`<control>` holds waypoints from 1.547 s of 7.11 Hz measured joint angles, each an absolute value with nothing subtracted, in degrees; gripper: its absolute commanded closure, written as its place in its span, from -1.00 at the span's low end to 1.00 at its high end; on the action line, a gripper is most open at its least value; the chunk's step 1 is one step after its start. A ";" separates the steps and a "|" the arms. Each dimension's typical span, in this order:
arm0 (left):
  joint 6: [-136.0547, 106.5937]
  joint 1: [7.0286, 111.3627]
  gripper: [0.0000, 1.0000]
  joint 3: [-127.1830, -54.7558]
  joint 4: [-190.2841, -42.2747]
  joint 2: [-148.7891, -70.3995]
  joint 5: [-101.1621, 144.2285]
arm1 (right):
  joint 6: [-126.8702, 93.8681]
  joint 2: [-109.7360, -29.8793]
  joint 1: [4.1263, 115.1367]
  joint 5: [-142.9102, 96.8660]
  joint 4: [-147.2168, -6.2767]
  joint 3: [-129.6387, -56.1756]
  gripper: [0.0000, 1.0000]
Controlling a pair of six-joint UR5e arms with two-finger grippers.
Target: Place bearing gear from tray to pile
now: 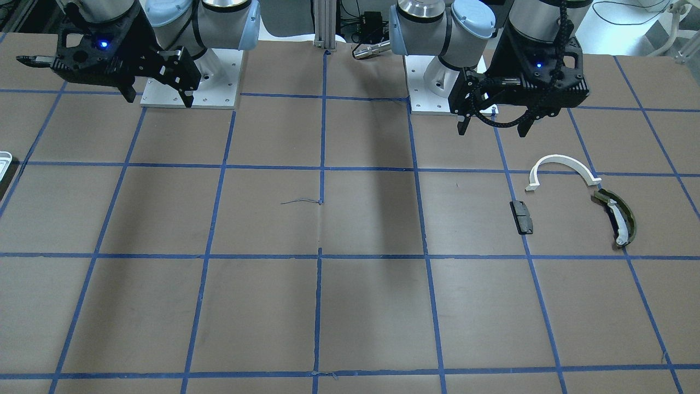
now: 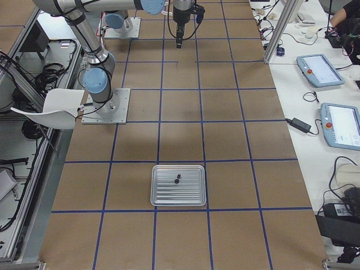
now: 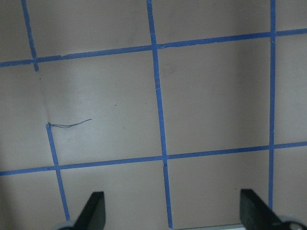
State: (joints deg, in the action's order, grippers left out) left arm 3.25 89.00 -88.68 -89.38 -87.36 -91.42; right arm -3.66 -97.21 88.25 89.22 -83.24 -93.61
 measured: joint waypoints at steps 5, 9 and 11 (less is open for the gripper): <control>2.95 88.97 -1.00 -88.68 -89.37 -87.28 -91.66 | -3.58 -97.18 88.27 89.56 -83.45 -93.78 -1.00; 2.63 88.96 -1.00 -88.68 -89.36 -87.29 -91.67 | -2.45 -96.67 84.45 91.33 -83.83 -94.31 -1.00; 2.56 88.97 -1.00 -88.68 -89.32 -87.28 -91.67 | 4.05 -96.13 73.67 92.57 -84.02 -94.38 -1.00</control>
State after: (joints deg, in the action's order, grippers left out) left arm 2.56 88.97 -88.68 -89.32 -87.28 -91.67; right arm 4.05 -96.13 73.67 92.57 -84.02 -94.38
